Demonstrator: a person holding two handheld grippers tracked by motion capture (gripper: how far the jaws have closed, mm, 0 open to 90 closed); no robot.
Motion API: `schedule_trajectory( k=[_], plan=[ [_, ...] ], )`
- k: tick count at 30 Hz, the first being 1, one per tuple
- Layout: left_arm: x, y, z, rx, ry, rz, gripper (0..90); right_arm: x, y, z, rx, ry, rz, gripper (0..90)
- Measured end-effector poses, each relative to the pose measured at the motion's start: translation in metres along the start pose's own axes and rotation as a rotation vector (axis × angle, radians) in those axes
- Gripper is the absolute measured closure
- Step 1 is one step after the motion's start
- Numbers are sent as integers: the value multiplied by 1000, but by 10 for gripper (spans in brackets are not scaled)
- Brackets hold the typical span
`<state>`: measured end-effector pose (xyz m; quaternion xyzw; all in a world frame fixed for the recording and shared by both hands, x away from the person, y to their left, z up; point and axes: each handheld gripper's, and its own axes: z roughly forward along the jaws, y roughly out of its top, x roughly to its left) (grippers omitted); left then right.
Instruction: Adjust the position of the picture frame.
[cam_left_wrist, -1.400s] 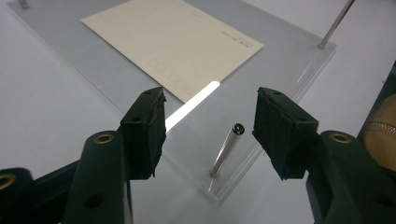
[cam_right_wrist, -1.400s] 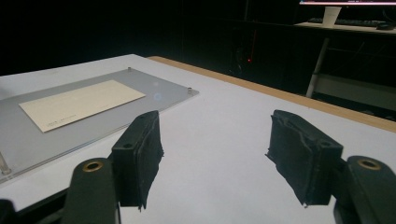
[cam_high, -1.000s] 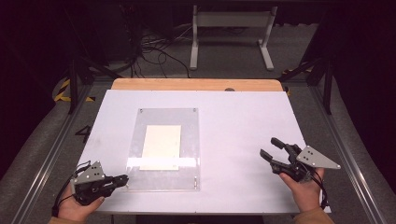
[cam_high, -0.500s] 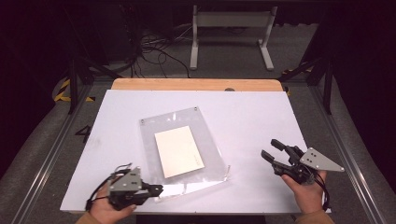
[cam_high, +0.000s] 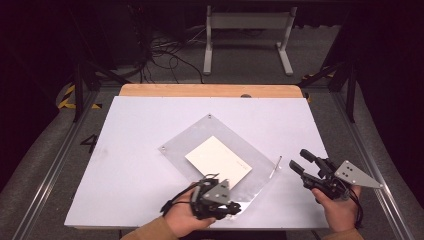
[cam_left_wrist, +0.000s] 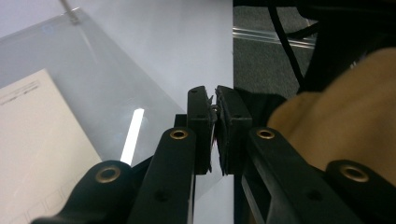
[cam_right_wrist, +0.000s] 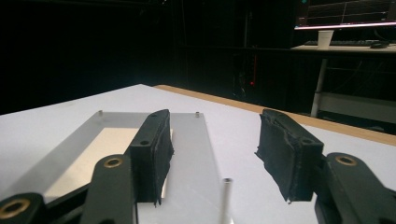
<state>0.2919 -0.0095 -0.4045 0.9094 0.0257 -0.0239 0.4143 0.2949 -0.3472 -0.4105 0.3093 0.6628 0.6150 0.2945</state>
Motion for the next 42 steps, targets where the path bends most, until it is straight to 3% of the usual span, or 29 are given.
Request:
schedule_trajectory(
  k=[7,12,18,19,21,25,27,31,35,39,42],
  plan=[
    [17,43,52,-32,23,-22,849,-4,0,-11,-18,-19,21,440],
    [22,55,83,-18,71,-16,849,-7,-1,-16,-21,-34,30,441],
    [24,54,90,-14,70,-31,830,-9,-2,-18,-21,-40,47,443],
    [25,52,88,-16,73,-36,771,-9,-2,-18,-21,-41,47,443],
    [27,48,78,-18,75,-59,623,-8,-2,-18,-23,-38,44,443],
    [37,29,41,-68,98,-115,581,-6,-1,-17,-18,-36,43,442],
    [43,15,16,-116,115,-154,579,-4,-1,-17,-11,-35,38,441],
    [54,-15,-34,-144,219,-208,601,6,1,-17,35,-25,-15,452],
    [69,-48,-77,-138,355,-271,606,17,1,-18,70,6,-46,459],
    [83,-83,-107,-145,449,-347,678,26,1,-20,106,28,-67,486],
    [97,-103,-114,-124,501,-411,739,31,-4,-24,137,39,-74,502]
  ],
)
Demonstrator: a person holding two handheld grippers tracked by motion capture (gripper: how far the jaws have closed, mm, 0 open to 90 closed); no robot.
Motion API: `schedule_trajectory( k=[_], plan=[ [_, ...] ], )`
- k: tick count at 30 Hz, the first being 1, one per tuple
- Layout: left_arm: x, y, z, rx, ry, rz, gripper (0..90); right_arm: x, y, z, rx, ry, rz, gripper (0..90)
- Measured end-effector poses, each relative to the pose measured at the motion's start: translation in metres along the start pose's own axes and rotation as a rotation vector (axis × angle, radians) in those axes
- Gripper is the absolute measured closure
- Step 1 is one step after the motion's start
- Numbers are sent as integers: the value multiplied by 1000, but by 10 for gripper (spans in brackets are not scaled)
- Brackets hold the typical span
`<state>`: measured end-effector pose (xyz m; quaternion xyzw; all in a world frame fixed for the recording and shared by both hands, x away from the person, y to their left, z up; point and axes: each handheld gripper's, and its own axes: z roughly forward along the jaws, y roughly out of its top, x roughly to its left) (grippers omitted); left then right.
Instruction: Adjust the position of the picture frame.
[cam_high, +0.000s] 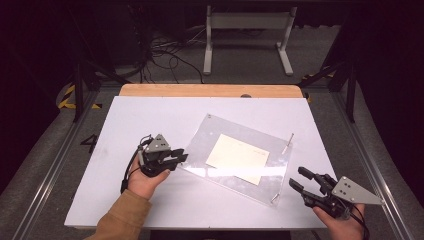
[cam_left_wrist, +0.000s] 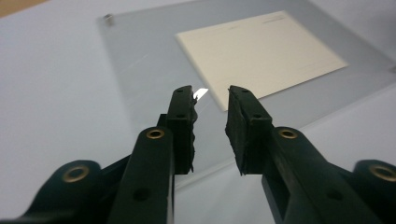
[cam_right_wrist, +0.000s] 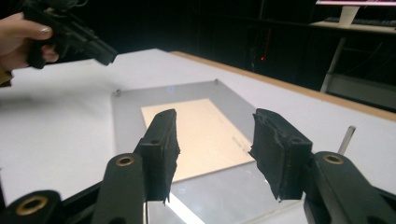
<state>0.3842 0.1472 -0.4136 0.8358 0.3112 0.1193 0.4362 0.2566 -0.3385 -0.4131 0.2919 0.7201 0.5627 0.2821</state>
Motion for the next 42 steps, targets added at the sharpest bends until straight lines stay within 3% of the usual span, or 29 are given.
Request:
schedule_trajectory(
  k=[3,6,13,20,29,35,40,42],
  plan=[
    [9,-5,9,44,-3,-21,750,4,-2,-2,30,28,-1,503],
    [8,-8,20,121,-6,21,723,7,-4,-6,40,43,-2,497],
    [13,-11,34,166,-6,13,770,9,-8,-9,58,68,16,486],
    [16,-12,39,153,-26,-6,825,14,-10,-8,73,94,16,481],
    [15,-12,45,173,-33,-8,898,21,-13,-2,106,134,4,460],
    [10,-7,49,212,-2,3,900,23,-13,-1,108,144,1,456],
    [7,-5,50,230,-15,-15,900,23,-12,-2,103,143,-1,451],
    [5,-4,50,234,4,5,900,23,-12,-3,105,143,-2,448]
  ],
)
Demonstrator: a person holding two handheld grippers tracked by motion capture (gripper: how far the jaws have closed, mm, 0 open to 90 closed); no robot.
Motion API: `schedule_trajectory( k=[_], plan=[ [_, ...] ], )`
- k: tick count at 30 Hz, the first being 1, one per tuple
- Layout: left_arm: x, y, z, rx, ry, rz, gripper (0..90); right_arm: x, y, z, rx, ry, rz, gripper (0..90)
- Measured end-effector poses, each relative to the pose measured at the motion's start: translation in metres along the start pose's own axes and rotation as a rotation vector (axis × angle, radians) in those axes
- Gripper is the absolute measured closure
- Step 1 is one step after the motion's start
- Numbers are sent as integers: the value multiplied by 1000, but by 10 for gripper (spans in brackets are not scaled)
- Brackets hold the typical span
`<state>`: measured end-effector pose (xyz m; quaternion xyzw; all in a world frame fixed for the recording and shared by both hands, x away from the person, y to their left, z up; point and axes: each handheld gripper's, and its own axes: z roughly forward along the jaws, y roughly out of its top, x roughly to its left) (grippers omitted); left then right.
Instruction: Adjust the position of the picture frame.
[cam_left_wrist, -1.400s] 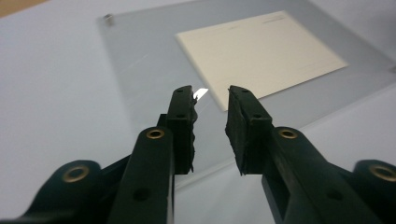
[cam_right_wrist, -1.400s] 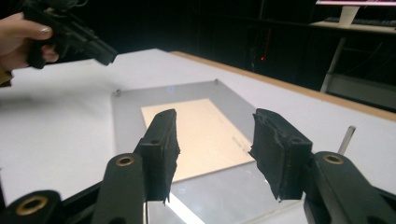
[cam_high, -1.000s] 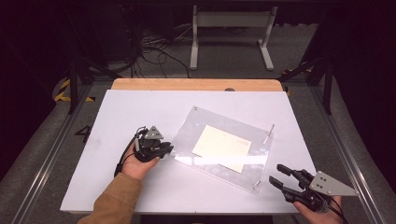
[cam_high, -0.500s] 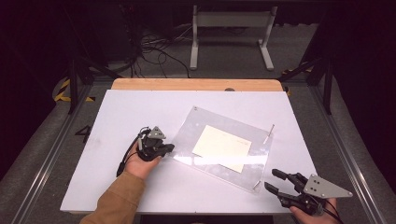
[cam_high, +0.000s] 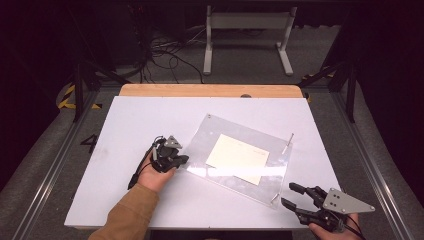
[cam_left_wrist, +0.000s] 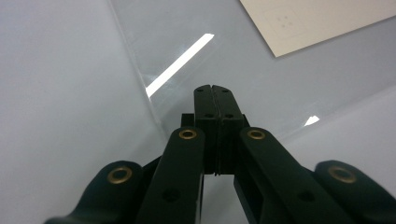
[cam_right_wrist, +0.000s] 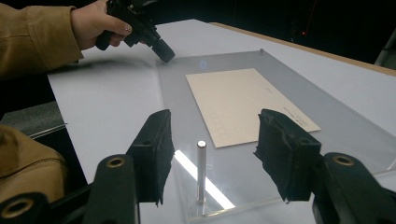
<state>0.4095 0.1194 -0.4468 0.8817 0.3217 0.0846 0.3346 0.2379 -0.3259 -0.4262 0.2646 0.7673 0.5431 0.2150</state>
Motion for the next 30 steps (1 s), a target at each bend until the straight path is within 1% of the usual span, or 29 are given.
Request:
schedule_trajectory(
  k=[1,2,3,4,6,7,8,10,11,12,13,14,15,16,17,18,20,21,23,25,29,30],
  plan=[
    [-1,0,0,1,5,8,900,0,0,0,1,1,-1,446],
    [0,0,0,-4,11,5,900,0,0,0,-2,3,1,445],
    [-1,-1,0,-13,36,1,900,0,0,0,-6,3,3,442],
    [2,-2,-1,-21,48,-1,900,0,0,0,-7,3,3,439],
    [3,-3,-2,-26,45,-4,896,0,0,0,-8,6,2,434],
    [2,-3,-3,-21,41,-19,894,0,0,0,-9,9,0,431],
    [2,-2,-3,-15,50,-12,890,0,0,1,-10,12,1,425],
    [0,0,-2,-2,69,-14,874,-1,0,1,-11,12,2,417],
    [0,1,-3,8,66,-19,845,-1,-1,1,-14,13,5,413],
    [0,1,-3,19,40,-34,789,-1,-1,1,-14,12,4,412],
    [0,1,-3,23,33,-33,759,0,-1,1,-15,13,4,411],
    [0,1,-3,23,33,-33,761,0,-1,1,-17,14,3,411],
    [0,1,-4,35,47,-30,791,0,-1,1,-20,15,3,411],
    [0,1,-4,35,47,-30,809,0,-1,1,-20,15,3,411],
    [2,1,-4,37,34,-42,809,0,0,1,-22,15,4,411],
    [2,1,-4,37,26,-43,830,0,0,1,-26,18,5,410],
    [1,3,-4,45,33,-33,835,0,0,1,-25,19,3,410],
    [-1,3,-4,50,46,-22,840,0,0,1,-27,21,4,410],
    [-3,4,-4,64,64,15,841,0,0,2,-27,20,4,410],
    [-5,5,-4,69,71,24,844,0,0,2,-26,19,3,410],
    [-9,2,-7,86,51,28,845,0,-1,1,-22,16,4,410],
    [-11,1,-9,91,45,36,844,-1,-1,1,-23,17,6,410]
  ],
)
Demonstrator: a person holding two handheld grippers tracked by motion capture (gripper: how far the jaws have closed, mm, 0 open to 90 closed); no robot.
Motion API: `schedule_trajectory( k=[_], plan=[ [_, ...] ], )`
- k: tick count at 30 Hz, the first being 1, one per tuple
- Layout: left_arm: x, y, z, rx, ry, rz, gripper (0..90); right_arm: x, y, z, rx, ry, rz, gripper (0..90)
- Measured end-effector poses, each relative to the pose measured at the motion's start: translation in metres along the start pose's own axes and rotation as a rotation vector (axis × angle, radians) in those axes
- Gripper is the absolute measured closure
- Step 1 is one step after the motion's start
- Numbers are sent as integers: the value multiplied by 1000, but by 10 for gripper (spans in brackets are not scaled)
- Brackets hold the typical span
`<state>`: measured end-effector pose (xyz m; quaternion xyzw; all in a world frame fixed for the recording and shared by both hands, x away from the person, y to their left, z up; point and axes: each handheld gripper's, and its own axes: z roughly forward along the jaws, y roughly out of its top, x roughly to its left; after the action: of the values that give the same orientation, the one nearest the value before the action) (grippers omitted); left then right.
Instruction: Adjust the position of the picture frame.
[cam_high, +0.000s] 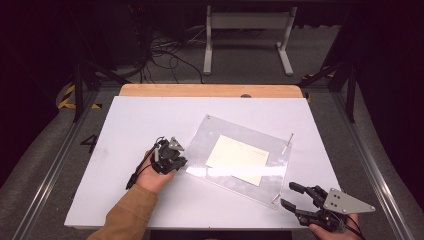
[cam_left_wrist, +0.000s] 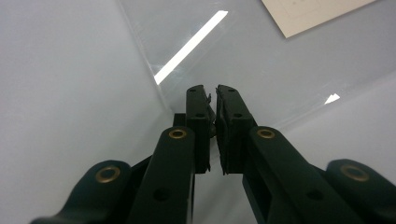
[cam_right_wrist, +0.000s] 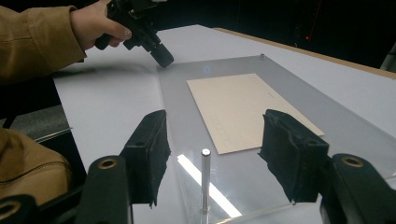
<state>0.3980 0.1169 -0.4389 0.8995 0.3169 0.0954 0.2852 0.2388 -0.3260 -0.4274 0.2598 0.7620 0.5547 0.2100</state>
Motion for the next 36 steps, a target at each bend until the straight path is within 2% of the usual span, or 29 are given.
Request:
schedule_trajectory(
  k=[1,7,13,17,19,21,22,23,29,32,36],
  plan=[
    [-3,-2,-3,12,-1,19,845,0,0,0,3,-1,1,410],
    [-18,-16,-15,53,-45,65,844,-1,-3,-2,23,0,0,401],
    [-40,-34,-32,127,-137,128,844,1,-10,6,98,33,-11,409],
    [-42,-41,-36,119,-169,145,843,2,-14,12,137,45,-17,444],
    [-41,-42,-35,109,-179,147,843,2,-14,13,142,49,-19,515],
    [-41,-43,-35,101,-185,149,842,3,-15,14,164,64,-20,683],
    [-41,-43,-35,97,-181,146,843,4,-15,14,191,61,-42,775],
    [-40,-44,-35,88,-186,141,842,5,-14,14,204,36,-74,838],
    [-41,-44,-34,77,-201,146,841,2,0,17,241,-9,-85,840],
    [-46,-43,-32,63,-210,155,841,-12,11,21,206,-55,-84,842],
    [-54,-38,-30,62,-204,168,841,-35,26,36,214,-105,-89,841]
  ],
)
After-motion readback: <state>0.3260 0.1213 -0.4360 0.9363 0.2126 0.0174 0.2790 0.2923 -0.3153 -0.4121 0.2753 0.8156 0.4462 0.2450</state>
